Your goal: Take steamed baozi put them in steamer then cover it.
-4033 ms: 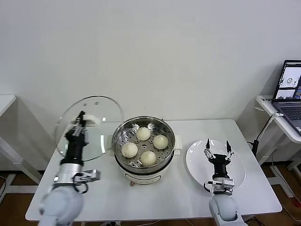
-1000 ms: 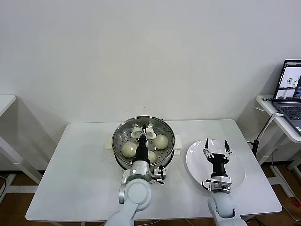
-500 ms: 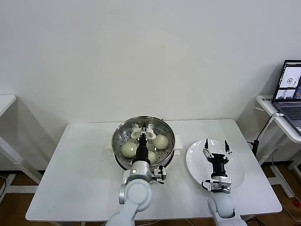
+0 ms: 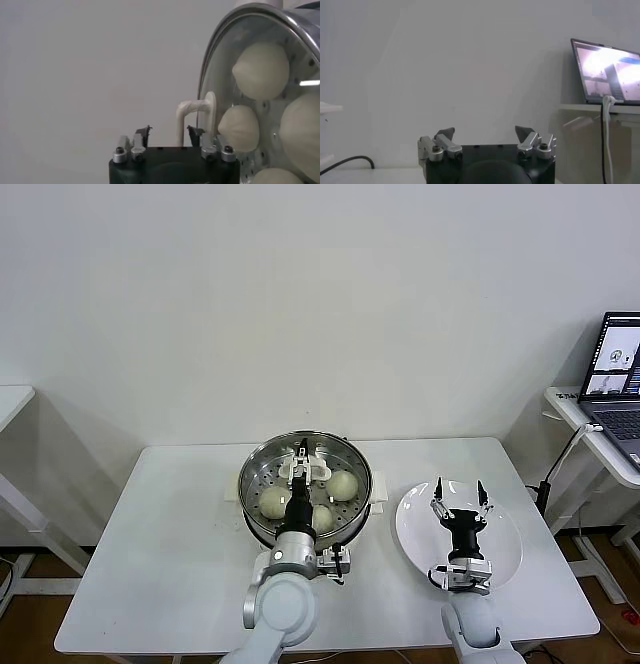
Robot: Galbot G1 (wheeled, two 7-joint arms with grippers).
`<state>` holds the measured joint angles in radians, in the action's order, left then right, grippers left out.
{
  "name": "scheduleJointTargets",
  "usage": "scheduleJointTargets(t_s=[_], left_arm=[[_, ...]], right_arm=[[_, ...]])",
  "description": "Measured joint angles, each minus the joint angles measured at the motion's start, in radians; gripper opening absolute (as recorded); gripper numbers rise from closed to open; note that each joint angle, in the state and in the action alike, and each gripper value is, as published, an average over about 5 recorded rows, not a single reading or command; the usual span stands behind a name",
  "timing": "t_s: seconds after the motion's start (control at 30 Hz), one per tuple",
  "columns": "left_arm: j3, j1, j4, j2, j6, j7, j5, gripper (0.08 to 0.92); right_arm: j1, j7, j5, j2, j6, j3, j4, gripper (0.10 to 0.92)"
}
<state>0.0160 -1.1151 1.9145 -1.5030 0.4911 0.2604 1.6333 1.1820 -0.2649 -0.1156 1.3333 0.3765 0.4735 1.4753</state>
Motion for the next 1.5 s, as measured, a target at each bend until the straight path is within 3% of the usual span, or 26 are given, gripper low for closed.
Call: scheduleJointTargets(t_s=[0.1, 0.37, 0.67, 0.83, 1.1, 1.5], left_arm=[[0.003, -0.015, 0.04, 0.023, 0.004, 0.009, -0.017, 0.811], [-0.028, -0.08, 0.193, 0.115, 0.013, 0.003, -0.111, 0.823], [-0.244, -0.186, 0.306, 0.213, -0.032, -0.136, -0.52, 0.823], [-0.407, -0.216, 0.27, 0.236, -0.129, -0.202, -0.854, 0.823], [-0.572, -0.263, 0.152, 0.247, -0.328, -0.218, -1.338, 0.823], [-0.656, -0.308, 0.042, 0.244, -0.52, -0.203, -1.646, 0.823]], right_arm=[[0.001, -0.002, 0.002, -0.001, -0.001, 0.001, 0.004, 0.823], [0.015, -0.014, -0.006, -0.014, -0.032, -0.01, 0.029, 0.823], [0.054, -0.004, -0.086, -0.041, -0.108, -0.019, 0.099, 0.823], [0.082, 0.003, -0.141, -0.055, -0.144, -0.02, 0.139, 0.823], [0.129, 0.013, -0.194, -0.064, -0.172, -0.015, 0.185, 0.823], [0.17, 0.024, -0.216, -0.057, -0.185, -0.01, 0.21, 0.823]])
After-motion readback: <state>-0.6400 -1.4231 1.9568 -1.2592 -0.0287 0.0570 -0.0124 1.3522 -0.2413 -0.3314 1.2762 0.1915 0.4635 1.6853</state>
